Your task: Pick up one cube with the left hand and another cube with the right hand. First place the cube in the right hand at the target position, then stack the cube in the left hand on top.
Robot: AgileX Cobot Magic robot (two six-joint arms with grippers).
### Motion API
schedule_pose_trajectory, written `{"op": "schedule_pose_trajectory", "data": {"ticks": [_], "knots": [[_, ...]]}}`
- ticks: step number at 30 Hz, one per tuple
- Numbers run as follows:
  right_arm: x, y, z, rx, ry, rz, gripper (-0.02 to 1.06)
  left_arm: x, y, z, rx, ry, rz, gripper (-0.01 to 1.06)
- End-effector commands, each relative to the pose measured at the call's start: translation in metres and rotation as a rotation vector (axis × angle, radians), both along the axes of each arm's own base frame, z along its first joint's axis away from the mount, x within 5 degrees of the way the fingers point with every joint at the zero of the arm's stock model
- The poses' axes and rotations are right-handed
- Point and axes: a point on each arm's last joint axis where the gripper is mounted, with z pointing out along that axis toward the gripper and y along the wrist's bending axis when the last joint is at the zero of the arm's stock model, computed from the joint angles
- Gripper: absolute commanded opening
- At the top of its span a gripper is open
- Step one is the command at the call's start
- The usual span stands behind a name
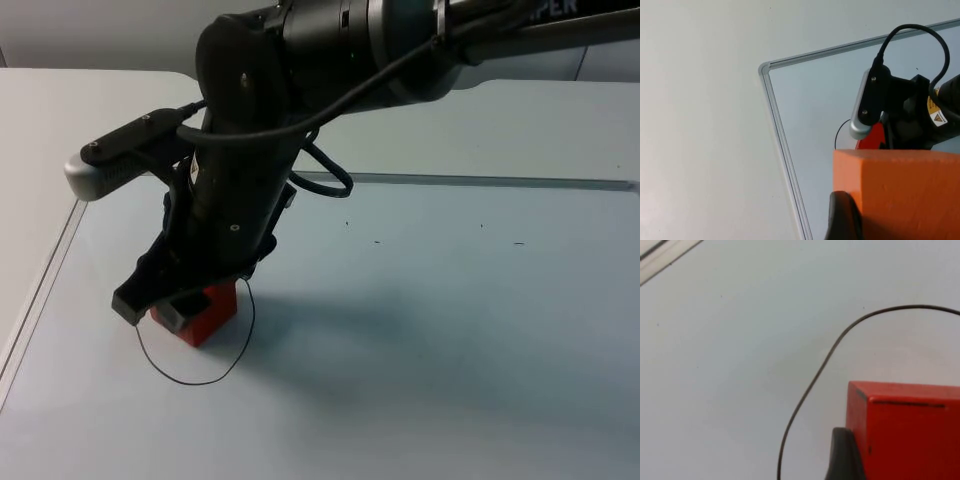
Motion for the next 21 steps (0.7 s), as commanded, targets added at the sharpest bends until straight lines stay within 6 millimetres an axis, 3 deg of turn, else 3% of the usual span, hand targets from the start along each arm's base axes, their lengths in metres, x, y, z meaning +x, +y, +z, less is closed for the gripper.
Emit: {"op": "schedule_pose_trajectory", "data": {"ticks": [1,4,5,8,9,12,16,21], "knots": [[-0.001,0.002,-0.001,-0.002,0.004,0.007,0.01,0.000,-0.001,0.000,-0.005,-0.007,-0.010,0.00],[-0.002,0.002,0.000,-0.003,0.005,0.007,0.19,0.000,-0.001,0.000,-0.005,-0.007,-0.010,0.00],[-0.002,0.002,0.000,-0.003,0.005,0.007,0.19,0.000,-0.001,0.000,-0.005,-0.007,-0.010,0.00],[-0.001,0.003,0.005,0.012,-0.008,0.006,0.44,0.000,-0.001,0.000,-0.005,-0.007,-0.010,0.00],[-0.001,0.003,0.005,0.012,-0.008,0.006,0.44,0.000,-0.001,0.000,-0.005,-0.007,-0.010,0.00],[0.000,0.004,0.011,0.037,-0.030,0.005,0.67,0.000,-0.001,0.000,-0.005,-0.007,-0.010,0.00],[0.001,0.004,0.018,0.048,-0.046,0.007,0.76,0.000,-0.001,0.000,-0.005,-0.007,-0.010,0.00],[0.003,0.006,0.024,0.053,-0.051,0.009,0.76,0.000,-0.001,0.000,-0.005,-0.007,-0.010,0.00]]}}
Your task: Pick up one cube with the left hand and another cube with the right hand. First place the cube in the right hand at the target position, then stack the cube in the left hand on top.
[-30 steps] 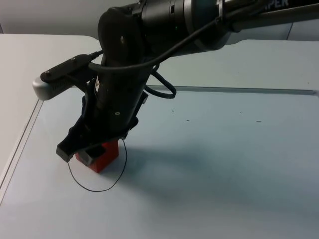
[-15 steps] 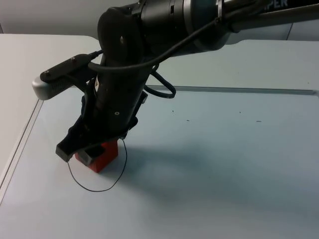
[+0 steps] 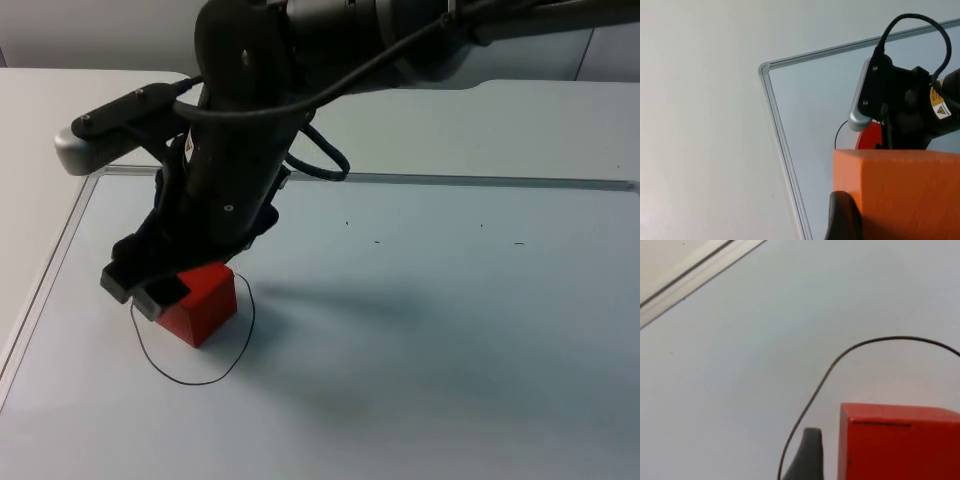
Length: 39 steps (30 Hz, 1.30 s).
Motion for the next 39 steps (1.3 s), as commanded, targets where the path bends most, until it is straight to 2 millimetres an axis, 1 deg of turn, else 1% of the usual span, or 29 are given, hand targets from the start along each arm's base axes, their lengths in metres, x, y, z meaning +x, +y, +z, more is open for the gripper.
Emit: {"op": "schedule_pose_trajectory", "data": {"ticks": [1,3,5,6,8,9,10,11,12,16,17,19,21,22,24,26,27,28,29,30,32,33,35,37,38,39], "knots": [[0.000,0.003,0.011,0.015,-0.018,0.010,0.76,0.000,-0.001,0.000,-0.005,-0.007,-0.010,0.00],[0.001,0.004,0.016,0.011,-0.020,0.014,0.76,0.000,-0.001,0.000,-0.005,-0.007,-0.010,0.00],[0.003,0.004,0.028,-0.002,-0.038,0.020,0.76,0.000,-0.001,0.000,-0.005,-0.007,-0.010,0.00],[0.003,0.004,0.028,-0.002,-0.038,0.020,0.76,0.000,-0.001,0.000,-0.005,-0.007,-0.010,0.00],[0.006,0.004,0.047,0.012,-0.081,0.015,0.76,0.000,-0.001,0.000,-0.004,-0.005,-0.009,0.00],[0.007,0.003,0.070,0.039,-0.135,0.013,0.76,0.000,-0.001,0.000,-0.004,-0.005,-0.009,0.00],[0.008,0.002,0.084,0.058,-0.168,0.015,0.76,0.000,-0.001,0.000,-0.004,-0.005,-0.009,0.00],[0.007,0.000,0.104,0.085,-0.209,0.015,0.76,0.000,-0.001,0.000,-0.004,-0.005,-0.009,0.00],[0.007,0.000,0.104,0.085,-0.209,0.015,0.76,0.000,-0.001,0.000,-0.004,-0.005,-0.009,0.00],[-0.003,-0.018,0.185,0.208,-0.371,0.000,0.76,0.000,-0.002,0.000,-0.009,-0.014,-0.012,0.00],[-0.003,-0.018,0.185,0.208,-0.371,0.000,0.76,0.000,-0.002,0.000,-0.009,-0.014,-0.012,0.00],[-0.013,-0.031,0.224,0.280,-0.437,-0.006,0.76,0.001,-0.002,0.001,-0.012,-0.021,-0.016,0.00],[-0.025,-0.048,0.266,0.351,-0.508,-0.012,0.74,0.002,-0.004,0.001,-0.006,-0.030,-0.035,0.00],[-0.025,-0.048,0.266,0.351,-0.508,-0.012,0.74,0.002,-0.004,0.001,-0.006,-0.030,-0.035,0.00],[-0.039,-0.067,0.302,0.396,-0.591,-0.013,0.72,0.007,-0.008,-0.002,0.010,-0.015,-0.047,0.00],[-0.057,-0.090,0.338,0.446,-0.664,-0.018,0.72,0.015,-0.014,-0.008,0.039,0.010,-0.068,0.00],[-0.057,-0.090,0.338,0.446,-0.664,-0.018,0.72,0.015,-0.014,-0.008,0.039,0.010,-0.068,0.00],[-0.065,-0.100,0.352,0.462,-0.691,-0.019,0.72,0.023,-0.021,-0.012,0.064,0.025,-0.084,0.00],[-0.079,-0.118,0.373,0.491,-0.730,-0.026,0.72,0.028,-0.024,-0.015,0.070,0.025,-0.090,0.00],[-0.088,-0.129,0.384,0.507,-0.748,-0.030,0.72,0.033,-0.029,-0.017,0.071,0.024,-0.096,0.00],[-0.104,-0.147,0.396,0.522,-0.767,-0.026,0.72,0.044,-0.037,-0.021,0.072,0.007,-0.119,0.00],[-0.104,-0.147,0.396,0.522,-0.767,-0.026,0.72,0.044,-0.037,-0.021,0.072,0.007,-0.119,0.00],[-0.120,-0.165,0.402,0.533,-0.778,-0.027,0.72,0.053,-0.044,-0.026,0.080,0.008,-0.133,0.00],[-0.132,-0.179,0.396,0.532,-0.779,-0.022,0.72,0.062,-0.052,-0.034,0.098,0.018,-0.151,0.00],[-0.132,-0.179,0.396,0.532,-0.779,-0.022,0.72,0.062,-0.052,-0.034,0.098,0.018,-0.151,0.00],[-0.138,-0.187,0.393,0.537,-0.784,-0.020,0.72,0.067,-0.055,-0.037,0.108,0.020,-0.163,0.00]]}}
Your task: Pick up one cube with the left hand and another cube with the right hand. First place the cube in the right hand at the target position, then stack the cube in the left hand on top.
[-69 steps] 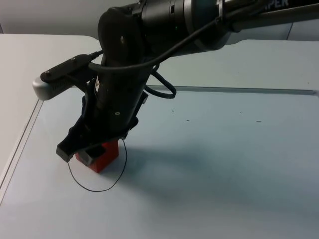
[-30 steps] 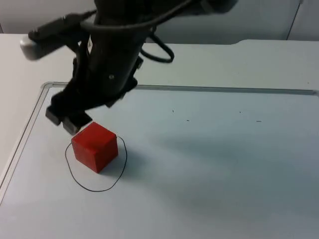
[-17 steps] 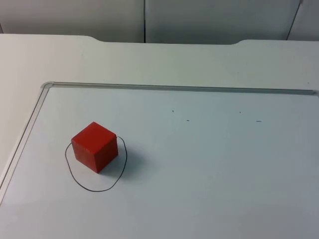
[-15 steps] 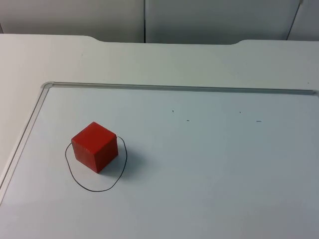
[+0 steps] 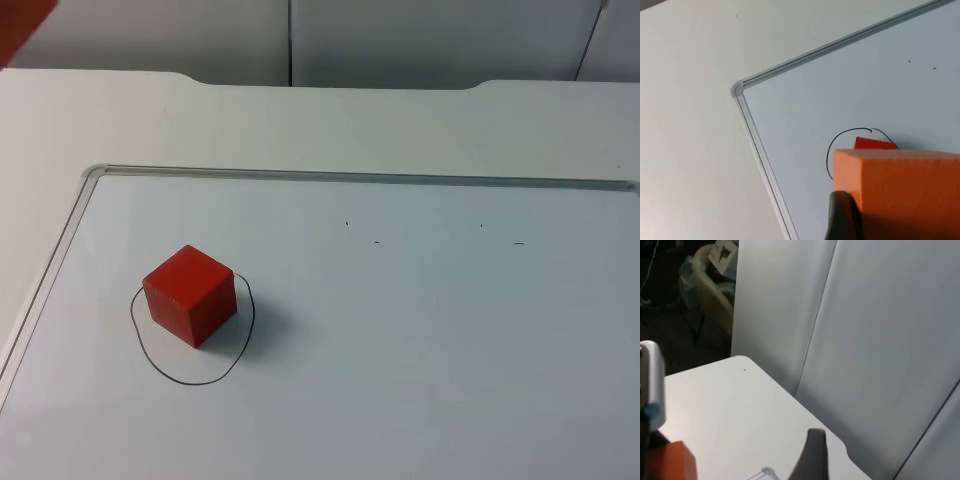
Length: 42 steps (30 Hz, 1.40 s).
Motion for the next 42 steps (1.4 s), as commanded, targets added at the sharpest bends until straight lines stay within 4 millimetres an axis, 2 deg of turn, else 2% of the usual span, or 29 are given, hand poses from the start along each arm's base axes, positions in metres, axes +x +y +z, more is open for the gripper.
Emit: {"op": "schedule_pose_trajectory", "data": {"ticks": [1,3,4,7,8,13,14,18,19,23,28,36,42], "knots": [[-0.007,-0.008,-0.006,-0.001,-0.015,0.003,0.72,0.007,-0.008,-0.005,-0.002,-0.008,-0.025,0.00],[-0.020,-0.023,-0.014,0.025,-0.035,0.010,0.72,0.019,-0.017,-0.015,0.004,0.001,-0.037,0.00],[-0.020,-0.023,-0.014,0.025,-0.035,0.010,0.72,0.019,-0.017,-0.015,0.004,0.001,-0.037,0.00],[-0.042,-0.047,-0.024,0.107,-0.054,0.014,0.72,0.032,-0.028,-0.031,0.029,0.030,-0.052,0.00],[-0.042,-0.047,-0.024,0.107,-0.054,0.014,0.72,0.032,-0.028,-0.031,0.029,0.030,-0.052,0.00],[-0.061,-0.069,-0.025,0.159,-0.069,0.012,0.72,0.054,-0.047,-0.067,0.088,0.113,-0.098,0.00],[-0.061,-0.069,-0.025,0.159,-0.069,0.012,0.72,0.054,-0.047,-0.067,0.088,0.113,-0.098,0.00],[-0.064,-0.072,-0.026,0.153,-0.062,0.009,0.72,0.071,-0.059,-0.102,0.143,0.183,-0.123,0.00],[-0.064,-0.072,-0.026,0.153,-0.062,0.009,0.72,0.071,-0.059,-0.102,0.143,0.183,-0.123,0.00],[-0.064,-0.072,-0.026,0.151,-0.061,0.009,0.71,0.080,-0.067,-0.125,0.198,0.225,-0.190,0.00],[-0.064,-0.072,-0.026,0.150,-0.059,0.008,0.71,0.086,-0.068,-0.136,0.165,0.260,-0.249,0.00],[-0.064,-0.072,-0.026,0.150,-0.059,0.008,0.71,0.099,-0.050,-0.134,0.028,0.297,-0.258,0.00],[-0.064,-0.072,-0.025,0.156,-0.065,0.010,0.71,0.102,-0.051,-0.140,0.004,0.317,-0.241,0.00]]}}
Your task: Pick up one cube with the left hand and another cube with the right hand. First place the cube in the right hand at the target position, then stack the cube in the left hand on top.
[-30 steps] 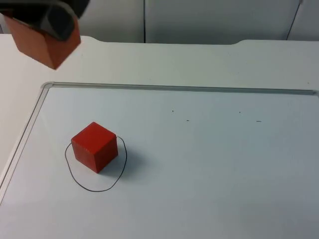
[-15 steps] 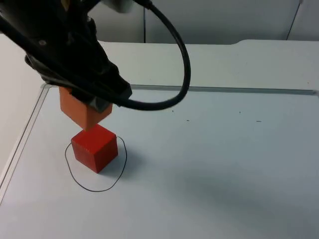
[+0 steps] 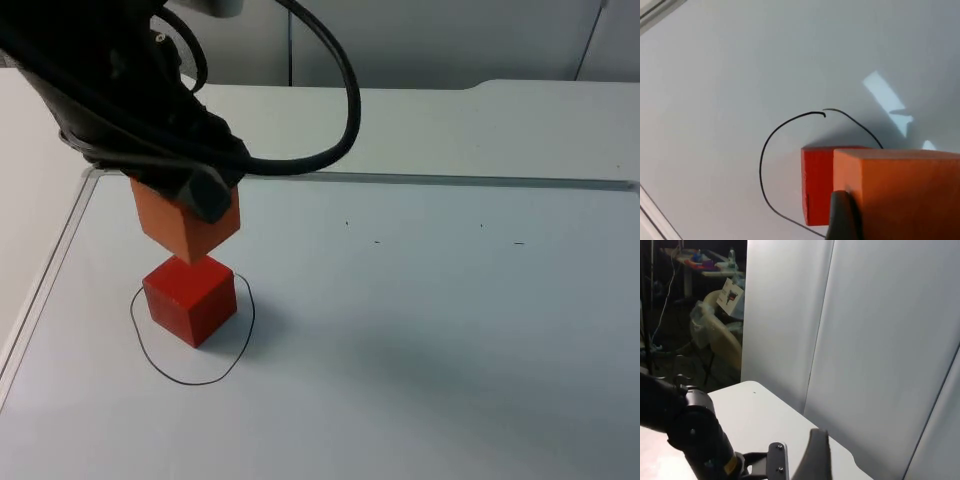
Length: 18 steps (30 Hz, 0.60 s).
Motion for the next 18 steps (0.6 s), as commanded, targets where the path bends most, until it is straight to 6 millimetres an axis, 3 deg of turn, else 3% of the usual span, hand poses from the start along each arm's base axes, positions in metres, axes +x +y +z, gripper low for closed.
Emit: {"op": "schedule_pose_trajectory", "data": {"ticks": [1,8,18], "knots": [[0.000,0.000,-0.001,0.005,-0.007,-0.003,0.71,0.002,-0.001,-0.002,-0.024,0.010,0.024,0.00],[0.000,0.000,-0.001,0.005,-0.006,-0.003,0.71,0.008,-0.004,-0.022,-0.005,0.059,0.052,0.00],[0.000,0.000,-0.001,0.005,-0.006,-0.003,0.70,0.009,-0.002,-0.023,0.013,0.049,0.061,0.00]]}}
